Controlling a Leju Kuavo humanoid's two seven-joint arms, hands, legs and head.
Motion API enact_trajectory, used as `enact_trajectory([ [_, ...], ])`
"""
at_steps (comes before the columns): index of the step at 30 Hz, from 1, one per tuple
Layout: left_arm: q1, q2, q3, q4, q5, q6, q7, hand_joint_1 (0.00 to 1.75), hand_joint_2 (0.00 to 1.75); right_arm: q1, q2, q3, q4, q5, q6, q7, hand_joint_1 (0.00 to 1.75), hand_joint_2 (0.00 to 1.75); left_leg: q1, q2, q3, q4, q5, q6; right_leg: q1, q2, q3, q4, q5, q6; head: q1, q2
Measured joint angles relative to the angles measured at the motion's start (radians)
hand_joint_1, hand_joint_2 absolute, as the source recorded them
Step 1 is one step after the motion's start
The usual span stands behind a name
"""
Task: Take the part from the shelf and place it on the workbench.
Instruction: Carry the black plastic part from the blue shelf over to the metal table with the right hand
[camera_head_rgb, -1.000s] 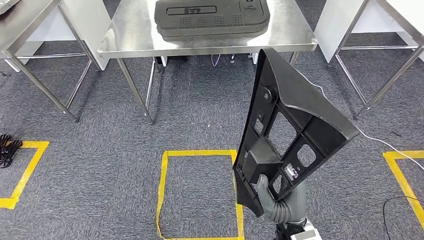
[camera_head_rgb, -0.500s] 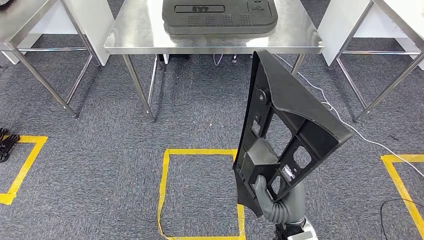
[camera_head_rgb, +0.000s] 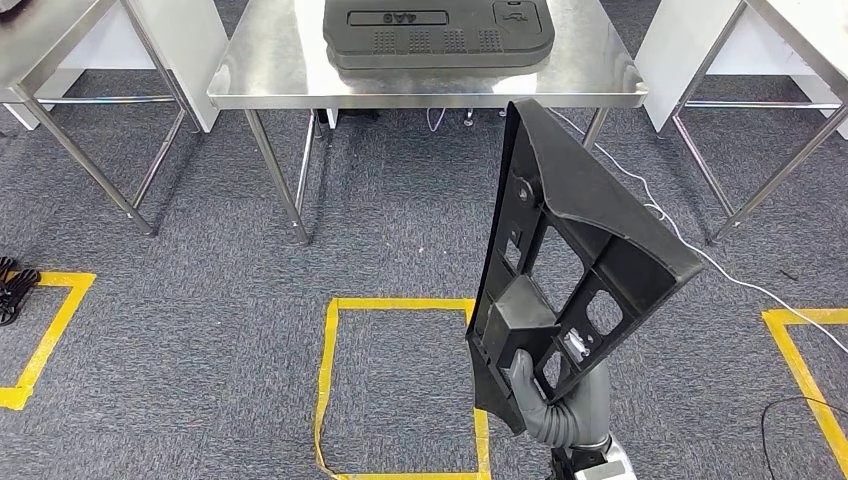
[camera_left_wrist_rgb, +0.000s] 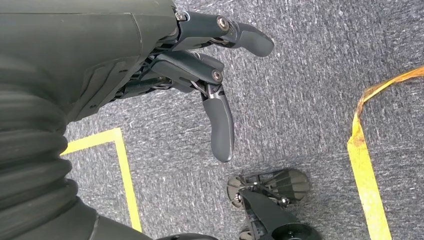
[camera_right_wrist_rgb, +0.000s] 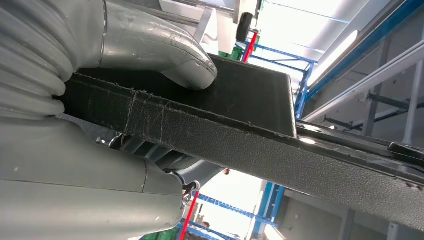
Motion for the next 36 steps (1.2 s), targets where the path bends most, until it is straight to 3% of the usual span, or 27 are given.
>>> enact_trajectory([
  [12,0.0,-0.002,-0.002,0.0,0.003,0.018,0.002,0.0,1.75,0.0,-0.001,0.006,0.004,-0.017,0.011,0.014,1.75,1.75,-0.006,0.0,0.0,0.002,-0.001,0.005,-0.004,0.0,0.001,-0.001,0.002,0.003,0.0,0.0],
  [17,0.0,-0.002,-0.003,0.0,0.003,0.018,0.004,0.0,1.75,0.0,-0.001,0.008,0.005,-0.018,0.011,0.016,1.75,1.75,-0.014,0.0,-0.001,0.002,-0.001,0.019,-0.012,0.0,0.001,-0.004,0.005,0.011,0.0,0.0],
  [19,-0.001,-0.003,-0.003,0.0,0.003,0.018,0.004,0.0,1.75,0.0,-0.001,0.008,0.004,-0.018,0.011,0.016,1.75,1.75,-0.01,0.002,0.004,-0.009,0.006,0.03,-0.012,0.0,-0.003,0.0,0.002,0.018,0.0,0.0],
  [21,-0.002,-0.004,-0.004,0.0,0.003,0.018,0.004,0.0,1.75,-0.001,-0.002,0.009,0.004,-0.018,0.011,0.016,1.75,1.75,-0.002,0.006,0.009,-0.021,0.014,0.041,-0.01,-0.002,-0.031,0.053,-0.026,0.014,0.003,0.0],
  [23,-0.002,-0.005,-0.006,0.0,0.003,0.019,0.004,0.0,1.75,0.0,-0.003,0.01,0.005,-0.018,0.011,0.016,1.75,1.75,-0.001,0.009,0.007,-0.023,0.015,0.045,-0.009,-0.003,-0.092,0.176,-0.079,0.005,0.005,0.0],
  [25,-0.002,-0.005,-0.009,0.0,0.003,0.019,0.004,0.0,1.75,0.001,-0.005,0.01,0.006,-0.019,0.011,0.016,1.75,1.75,0.0,0.012,0.005,-0.022,0.015,0.045,-0.009,-0.003,-0.138,0.268,-0.105,0.007,0.005,0.0],
  [26,-0.002,-0.006,-0.01,0.0,0.003,0.019,0.004,0.0,1.75,0.001,-0.006,0.01,0.007,-0.02,0.011,0.016,1.75,1.75,0.0,0.013,0.005,-0.022,0.015,0.044,-0.009,-0.004,-0.136,0.262,-0.096,0.013,0.006,0.0],
  [27,-0.002,-0.007,-0.011,0.0,0.003,0.019,0.004,0.0,1.75,0.001,-0.006,0.01,0.008,-0.021,0.011,0.016,1.75,1.75,0.0,0.015,0.006,-0.022,0.015,0.043,-0.01,-0.007,-0.113,0.216,-0.075,0.021,0.006,0.0],
  [29,-0.002,-0.01,-0.012,0.0,0.003,0.02,0.003,0.0,1.75,0.001,-0.006,0.01,0.008,-0.022,0.011,0.016,1.75,1.75,-0.002,0.016,0.009,-0.02,0.012,0.037,-0.009,-0.026,-0.04,0.074,-0.024,0.029,0.006,0.0],
  [31,-0.002,-0.011,-0.013,0.0,0.003,0.021,0.004,0.0,1.75,0.0,-0.007,0.011,0.008,-0.023,0.011,0.016,1.75,1.75,-0.006,0.019,0.01,-0.018,0.009,0.026,-0.004,-0.035,0.003,-0.005,0.0,0.02,0.003,0.0],
  [34,-0.002,-0.01,-0.013,0.0,0.003,0.022,0.004,0.0,1.75,0.001,-0.007,0.012,0.008,-0.025,0.01,0.016,1.75,1.75,-0.003,0.024,0.009,-0.015,0.007,0.01,-0.003,-0.022,0.006,-0.013,0.007,0.001,0.002,0.0],
  [36,-0.002,-0.01,-0.014,0.0,0.003,0.022,0.004,0.0,1.75,0.001,-0.006,0.013,0.008,-0.025,0.01,0.017,1.75,1.75,0.002,0.019,-0.007,0.029,-0.024,-0.004,-0.01,-0.016,0.01,-0.017,0.01,-0.009,-0.002,0.0],
])
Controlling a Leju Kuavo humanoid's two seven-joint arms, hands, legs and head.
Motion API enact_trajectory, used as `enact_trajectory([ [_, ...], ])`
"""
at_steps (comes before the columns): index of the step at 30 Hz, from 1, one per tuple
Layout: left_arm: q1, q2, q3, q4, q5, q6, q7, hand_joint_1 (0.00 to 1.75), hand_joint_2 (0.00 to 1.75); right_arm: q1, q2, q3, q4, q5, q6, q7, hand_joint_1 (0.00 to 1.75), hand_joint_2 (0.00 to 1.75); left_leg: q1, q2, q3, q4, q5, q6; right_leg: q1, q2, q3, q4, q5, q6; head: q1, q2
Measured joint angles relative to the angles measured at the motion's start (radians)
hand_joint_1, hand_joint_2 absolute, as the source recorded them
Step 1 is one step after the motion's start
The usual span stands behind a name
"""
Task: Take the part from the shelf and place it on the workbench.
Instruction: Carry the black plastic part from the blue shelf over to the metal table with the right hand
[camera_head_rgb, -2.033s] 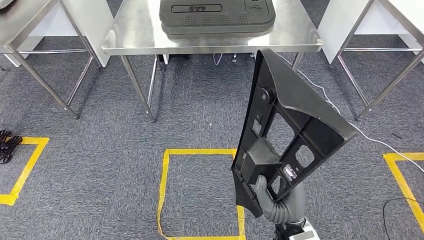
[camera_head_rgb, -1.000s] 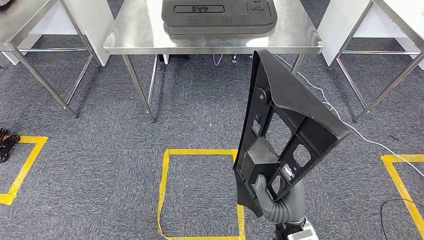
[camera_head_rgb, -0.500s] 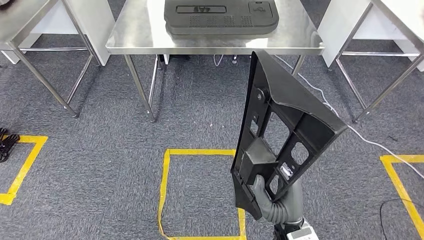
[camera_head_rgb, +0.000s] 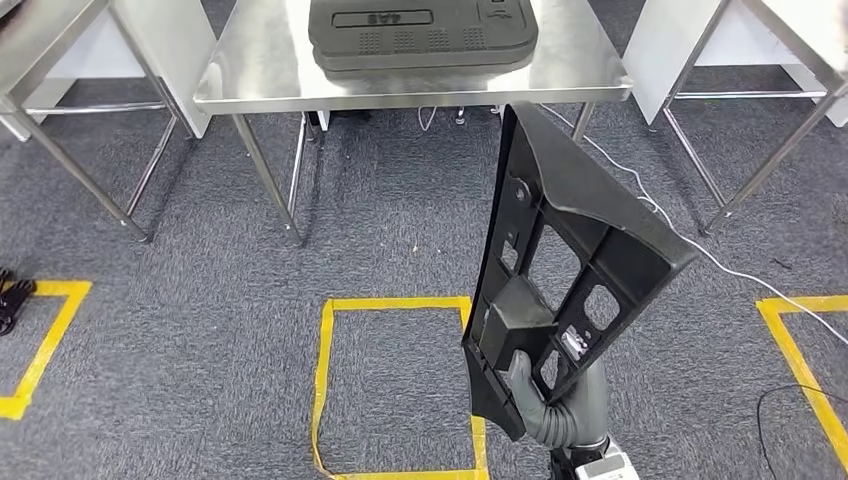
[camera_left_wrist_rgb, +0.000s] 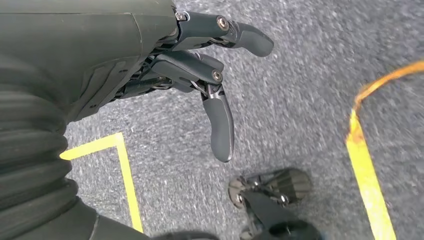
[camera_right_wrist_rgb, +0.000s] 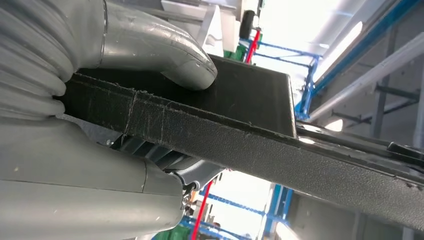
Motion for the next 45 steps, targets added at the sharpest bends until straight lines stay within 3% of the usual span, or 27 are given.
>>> enact_trajectory([
  [3,0.001,0.0,-0.001,0.0,0.0,0.0,0.0,0.0,1.75,0.0,0.001,0.001,0.0,0.003,-0.002,0.0,1.75,1.75,0.014,-0.007,-0.086,0.181,-0.085,-0.019,-0.002,0.006,0.003,0.0,-0.001,-0.006,-0.005,0.0],
  [4,0.001,0.0,-0.001,0.0,0.001,0.0,0.0,0.0,1.75,0.0,0.001,0.001,0.0,0.005,-0.004,0.0,1.75,1.75,0.018,-0.007,-0.109,0.223,-0.094,-0.023,-0.002,0.009,0.004,0.0,-0.001,-0.006,-0.005,0.0],
  [5,0.001,0.0,-0.001,0.0,0.001,0.0,0.0,0.0,1.75,0.0,0.001,0.001,0.0,0.008,-0.006,-0.001,1.75,1.75,0.023,-0.007,-0.115,0.228,-0.082,-0.026,-0.003,0.012,0.005,0.0,-0.001,-0.005,-0.005,0.0],
  [6,0.001,0.0,-0.002,0.0,0.002,0.0,0.0,0.0,1.75,0.0,0.001,0.002,0.0,0.011,-0.008,-0.001,1.75,1.75,0.027,-0.007,-0.101,0.193,-0.053,-0.029,-0.005,0.015,0.007,0.001,-0.002,-0.004,-0.005,0.0],
  [8,0.001,0.0,-0.003,0.0,0.003,0.0,0.0,0.0,1.75,0.0,0.002,0.003,0.0,0.013,-0.01,-0.001,1.75,1.75,0.035,-0.011,-0.036,0.057,0.014,-0.036,-0.007,0.02,0.012,0.001,-0.005,0.002,-0.006,0.0],
  [10,0.0,-0.001,-0.004,0.0,0.003,0.0,0.0,0.0,1.75,0.0,0.002,0.003,0.0,0.013,-0.011,-0.001,1.75,1.75,0.036,-0.019,0.004,-0.03,0.04,-0.035,-0.004,0.023,0.01,0.003,-0.008,0.011,-0.008,0.0],
  [11,0.0,-0.002,-0.004,0.0,0.003,-0.001,0.0,0.0,1.75,0.0,0.002,0.003,0.0,0.014,-0.012,-0.002,1.75,1.75,0.035,-0.023,0.006,-0.04,0.038,-0.032,-0.001,0.023,0.008,0.003,-0.009,0.012,-0.009,0.0],
  [16,-0.001,-0.002,-0.004,0.0,0.006,-0.004,0.0,0.0,1.75,0.0,0.001,0.003,0.0,0.018,-0.013,-0.003,1.75,1.75,0.025,-0.024,0.003,-0.044,0.043,-0.018,-0.001,0.022,0.005,-0.011,-0.006,0.007,-0.009,0.0],
  [22,-0.001,-0.001,-0.004,0.0,0.009,-0.008,0.0,0.0,1.75,-0.001,0.001,0.004,0.0,0.023,-0.014,-0.003,1.75,1.75,0.018,-0.024,0.001,-0.044,0.043,-0.004,-0.005,0.022,0.007,-0.022,0.001,0.019,-0.009,0.0],
  [33,-0.001,0.0,-0.012,0.0,0.009,-0.024,-0.002,0.0,1.75,-0.001,0.001,0.004,0.0,0.024,-0.014,-0.003,1.75,1.75,0.017,-0.024,-0.004,-0.042,0.046,0.002,-0.006,0.022,0.01,-0.023,0.007,0.036,-0.01,0.0],
  [45,-0.001,0.0,-0.015,0.0,0.009,-0.033,0.0,0.0,1.75,-0.003,0.001,0.006,0.006,0.026,-0.013,-0.001,1.75,1.75,0.019,-0.023,-0.004,-0.043,0.047,0.002,-0.005,0.022,0.01,-0.023,0.007,0.036,-0.01,0.0],
])
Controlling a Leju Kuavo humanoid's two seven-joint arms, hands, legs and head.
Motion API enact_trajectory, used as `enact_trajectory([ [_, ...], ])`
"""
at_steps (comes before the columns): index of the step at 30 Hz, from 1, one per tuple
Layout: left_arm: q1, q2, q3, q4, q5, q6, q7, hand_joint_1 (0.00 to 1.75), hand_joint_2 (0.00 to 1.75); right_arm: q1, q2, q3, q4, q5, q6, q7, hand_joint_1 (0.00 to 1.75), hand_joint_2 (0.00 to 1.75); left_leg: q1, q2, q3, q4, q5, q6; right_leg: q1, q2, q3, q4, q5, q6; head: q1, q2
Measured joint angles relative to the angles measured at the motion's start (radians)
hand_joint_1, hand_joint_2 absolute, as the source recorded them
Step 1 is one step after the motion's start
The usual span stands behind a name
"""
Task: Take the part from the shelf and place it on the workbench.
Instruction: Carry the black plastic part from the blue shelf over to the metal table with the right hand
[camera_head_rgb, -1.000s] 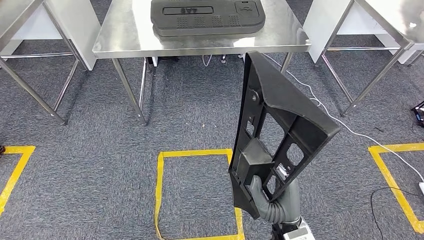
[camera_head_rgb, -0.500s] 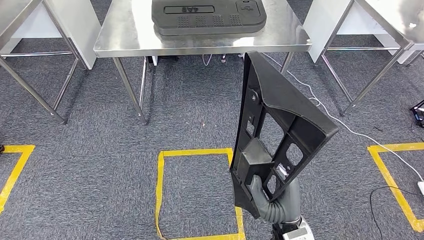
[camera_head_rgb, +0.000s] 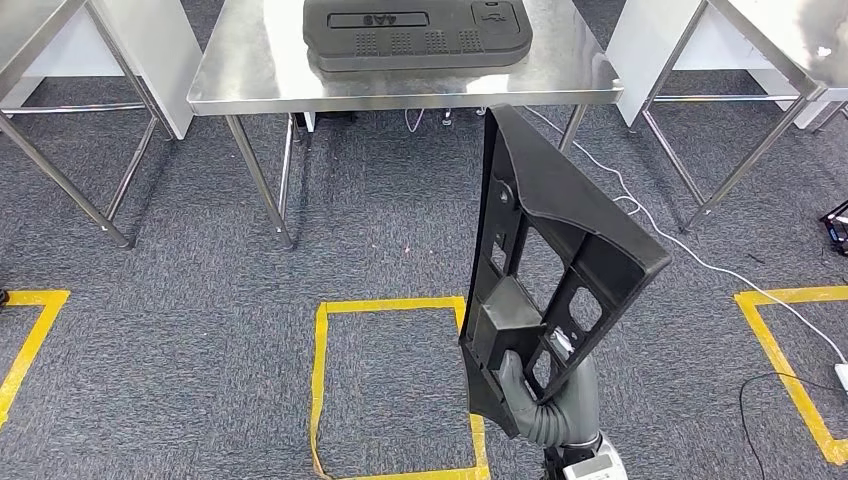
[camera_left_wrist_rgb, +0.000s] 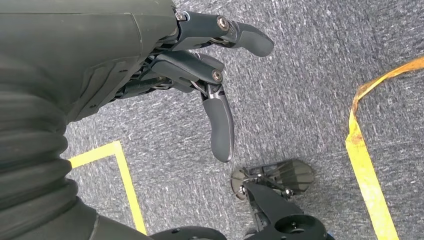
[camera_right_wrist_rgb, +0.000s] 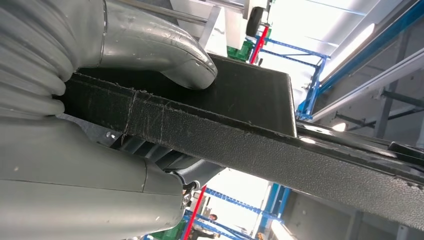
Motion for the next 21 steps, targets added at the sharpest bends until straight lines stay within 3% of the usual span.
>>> enact_trajectory([
  [10,0.0,0.0,0.0,0.0,0.005,0.0,-0.001,0.0,1.75,-0.003,0.0,0.005,0.004,0.0,0.003,0.002,1.75,1.75,0.0,0.0,0.0,0.0,0.0,0.0,0.0,0.0,0.0,0.0,0.0,0.0,0.0,0.0],
  [14,-0.001,0.005,-0.003,0.0,0.005,0.0,-0.003,0.0,1.75,-0.004,0.001,0.007,0.005,0.0,0.004,0.002,1.75,1.75,-0.005,0.002,0.003,-0.004,0.0,0.019,-0.007,-0.001,0.0,-0.006,0.003,0.015,-0.001,0.0],
  [15,-0.001,0.005,-0.004,0.0,0.005,-0.001,-0.003,0.0,1.75,-0.004,0.001,0.007,0.005,0.0,0.004,0.002,1.75,1.75,-0.002,0.003,0.007,-0.013,0.004,0.025,-0.006,-0.003,-0.007,0.007,-0.005,0.015,0.0,0.0],
  [17,-0.002,0.005,-0.006,0.0,0.005,-0.003,-0.004,0.0,1.75,-0.006,0.001,0.008,0.005,0.0,0.004,0.002,1.75,1.75,0.002,0.006,0.015,-0.026,0.011,0.033,-0.004,-0.007,-0.049,0.09,-0.045,0.004,0.002,0.0],
  [19,-0.003,0.005,-0.007,0.0,0.006,-0.005,-0.003,0.0,1.75,-0.007,0.0,0.008,0.006,0.0,0.004,0.002,1.75,1.75,0.0,0.008,0.014,-0.027,0.012,0.035,-0.002,-0.007,-0.117,0.228,-0.1,-0.008,0.003,0.0],
  [20,-0.003,0.006,-0.008,0.0,0.007,-0.005,-0.003,0.0,1.75,-0.006,0.0,0.008,0.008,0.0,0.004,0.002,1.75,1.75,-0.001,0.008,0.013,-0.027,0.012,0.035,-0.002,-0.008,-0.142,0.275,-0.114,-0.008,0.003,0.0],
  [21,-0.002,0.006,-0.008,0.0,0.007,-0.006,-0.002,0.0,1.75,-0.005,-0.001,0.008,0.009,0.0,0.003,0.002,1.75,1.75,-0.001,0.008,0.013,-0.026,0.011,0.034,-0.003,-0.008,-0.149,0.288,-0.112,-0.003,0.003,0.0],
])
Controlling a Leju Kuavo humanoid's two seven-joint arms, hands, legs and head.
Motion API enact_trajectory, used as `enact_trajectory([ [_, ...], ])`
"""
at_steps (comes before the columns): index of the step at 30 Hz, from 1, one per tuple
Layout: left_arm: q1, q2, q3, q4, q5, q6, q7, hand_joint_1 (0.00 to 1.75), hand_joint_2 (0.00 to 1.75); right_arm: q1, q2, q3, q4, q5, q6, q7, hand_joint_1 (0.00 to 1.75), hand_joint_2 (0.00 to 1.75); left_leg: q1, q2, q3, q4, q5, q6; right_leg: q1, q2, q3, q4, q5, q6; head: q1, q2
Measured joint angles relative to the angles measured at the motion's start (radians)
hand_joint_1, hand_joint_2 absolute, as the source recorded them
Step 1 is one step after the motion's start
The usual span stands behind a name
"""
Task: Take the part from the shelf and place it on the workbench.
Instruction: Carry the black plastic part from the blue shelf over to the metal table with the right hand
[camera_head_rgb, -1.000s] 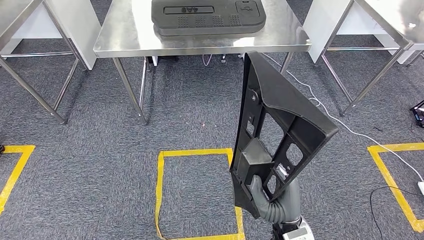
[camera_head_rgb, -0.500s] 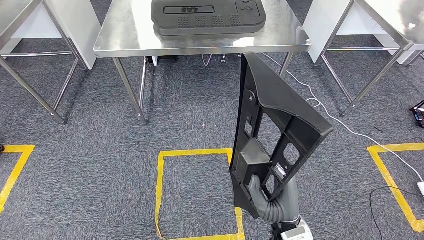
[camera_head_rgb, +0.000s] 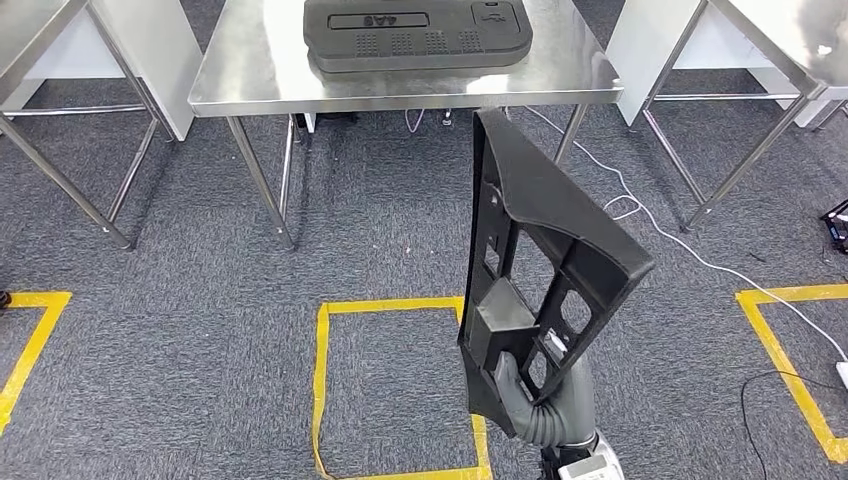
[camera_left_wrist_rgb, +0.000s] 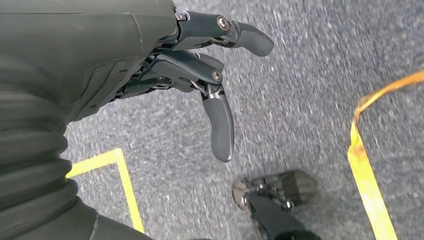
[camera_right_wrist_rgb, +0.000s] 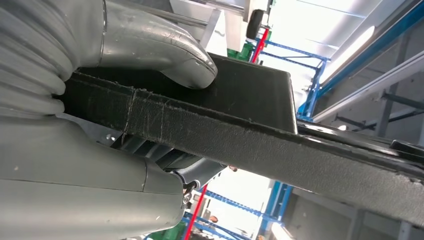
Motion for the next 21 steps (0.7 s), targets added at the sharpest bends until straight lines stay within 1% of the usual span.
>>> enact_trajectory([
  [1,0.0,0.0,0.0,0.0,0.0,0.0,0.001,0.0,1.75,0.001,-0.001,0.0,0.001,0.0,0.0,0.0,1.75,1.75,0.001,0.0,0.001,0.0,-0.001,-0.002,-0.001,-0.001,0.014,-0.029,0.016,0.008,0.0,0.0],
  [2,0.0,0.0,0.0,0.0,0.0,0.0,0.002,0.0,1.75,0.001,-0.001,0.0,0.001,0.0,0.0,0.0,1.75,1.75,0.001,-0.001,0.002,0.001,-0.001,-0.005,-0.002,-0.003,0.048,-0.093,0.041,0.017,0.0,0.0],
  [3,0.0,0.0,0.0,0.0,0.0,0.0,0.002,0.0,1.75,0.0,-0.001,0.0,0.001,0.0,0.0,0.0,1.75,1.75,0.001,-0.002,0.003,0.003,-0.003,-0.01,-0.002,-0.008,0.084,-0.166,0.065,0.022,0.002,0.0],
  [4,0.0,0.0,-0.001,0.0,0.0,0.0,0.003,0.0,1.75,0.0,-0.001,0.0,0.001,0.0,0.0,0.0,1.75,1.75,-0.001,-0.002,0.003,0.005,-0.006,-0.017,-0.002,-0.01,0.117,-0.225,0.084,0.021,0.002,0.0],
  [5,0.001,0.001,-0.001,0.0,0.0,-0.001,0.003,0.0,1.75,-0.001,-0.001,0.001,0.001,0.0,0.0,0.0,1.75,1.75,-0.004,-0.002,0.004,0.007,-0.008,-0.024,-0.001,-0.012,0.137,-0.261,0.096,0.017,0.001,0.0],
  [6,0.001,0.001,-0.001,0.0,0.0,0.0,0.004,0.0,1.75,-0.001,-0.001,0.001,0.001,0.0,0.0,0.0,1.75,1.75,-0.006,-0.002,0.004,0.008,-0.009,-0.031,0.001,-0.012,0.144,-0.273,0.099,0.01,0.001,0.0],
  [7,0.001,0.001,-0.002,0.0,0.0,0.0,0.004,0.0,1.75,-0.001,-0.001,0.0,0.001,0.0,-0.001,0.0,1.75,1.75,-0.005,-0.001,0.005,0.007,-0.009,-0.036,0.003,-0.009,0.145,-0.272,0.102,0.002,0.001,0.0],
  [8,0.001,0.002,-0.002,0.0,0.0,0.0,0.005,0.0,1.75,-0.001,-0.002,0.0,0.001,0.0,-0.001,0.0,1.75,1.75,-0.002,-0.001,0.005,0.008,-0.01,-0.041,0.001,-0.009,0.145,-0.272,0.103,-0.004,0.0,0.0],
  [9,0.0,0.002,-0.002,0.0,0.0,0.0,0.005,0.0,1.75,-0.001,-0.001,0.0,0.001,0.001,-0.001,0.0,1.75,1.75,0.001,-0.001,0.002,0.017,-0.017,-0.047,-0.002,-0.008,0.147,-0.273,0.103,-0.011,0.0,0.0],
  [10,0.0,0.002,-0.002,0.0,0.001,0.0,0.005,0.0,1.75,-0.001,-0.001,0.0,0.001,0.001,-0.001,0.0,1.75,1.75,0.003,-0.001,-0.009,0.044,-0.034,-0.052,-0.005,-0.008,0.149,-0.274,0.103,-0.018,-0.001,0.0],
  [11,0.0,0.001,-0.002,0.0,0.001,0.0,0.005,0.0,1.75,-0.001,-0.001,0.0,0.001,0.002,-0.001,0.0,1.75,1.75,0.006,-0.001,-0.03,0.091,-0.061,-0.057,-0.008,-0.008,0.153,-0.275,0.103,-0.025,-0.002,0.0],
  [13,0.001,0.001,-0.002,0.0,0.001,0.0,0.005,0.0,1.75,-0.001,0.0,0.001,0.001,0.003,-0.001,0.0,1.75,1.75,0.009,-0.001,-0.096,0.226,-0.121,-0.064,-0.006,-0.008,0.156,-0.275,0.099,-0.033,-0.003,0.0],
  [14,0.002,0.001,-0.003,0.0,0.002,0.0,0.005,0.0,1.75,0.0,0.0,0.001,0.001,0.003,-0.001,0.0,1.75,1.75,0.011,-0.001,-0.126,0.28,-0.136,-0.067,-0.006,-0.007,0.158,-0.275,0.097,-0.035,-0.003,0.0],
  [15,0.003,0.001,-0.003,0.0,0.002,0.0,0.005,0.0,1.75,0.0,0.0,0.002,0.002,0.003,-0.001,0.0,1.75,1.75,0.014,-0.001,-0.141,0.302,-0.133,-0.069,-0.006,-0.006,0.161,-0.275,0.095,-0.036,-0.003,0.0],
  [16,0.003,0.002,-0.003,0.0,0.002,0.0,0.005,0.0,1.75,0.0,0.0,0.003,0.002,0.003,-0.001,0.0,1.75,1.75,0.017,-0.001,-0.136,0.285,-0.11,-0.071,-0.007,-0.004,0.165,-0.275,0.092,-0.035,-0.003,0.0],
  [17,0.004,0.002,-0.003,0.0,0.002,0.0,0.005,0.0,1.75,0.001,0.0,0.003,0.002,0.004,-0.001,0.0,1.75,1.75,0.021,-0.001,-0.111,0.229,-0.073,-0.073,-0.009,-0.001,0.172,-0.274,0.088,-0.031,-0.003,0.0],
  [18,0.004,0.002,-0.003,0.0,0.003,0.0,0.005,0.0,1.75,0.001,0.0,0.004,0.002,0.005,-0.001,0.0,1.75,1.75,0.026,-0.002,-0.078,0.159,-0.038,-0.077,-0.01,0.001,0.177,-0.274,0.083,-0.026,-0.004,0.0],
  [19,0.004,0.002,-0.003,0.0,0.003,-0.001,0.005,0.0,1.75,0.0,0.0,0.004,0.002,0.008,-0.001,0.0,1.75,1.75,0.027,-0.003,-0.047,0.096,-0.016,-0.079,-0.007,0.002,0.178,-0.273,0.077,-0.019,-0.005,0.0],
  [20,0.003,0.001,-0.004,0.0,0.003,-0.001,0.006,0.0,1.75,-0.001,0.0,0.004,0.001,0.014,-0.004,-0.001,1.75,1.75,0.028,-0.004,-0.027,0.055,-0.006,-0.078,-0.005,0.003,0.179,-0.273,0.073,-0.012,-0.006,0.0],
  [21,0.002,0.001,-0.005,0.0,0.003,-0.002,0.006,0.0,1.75,-0.002,0.0,0.004,0.001,0.023,-0.007,-0.002,1.75,1.75,0.025,-0.005,-0.019,0.038,-0.009,-0.075,-0.003,0.003,0.177,-0.275,0.071,-0.006,-0.007,0.0],
])
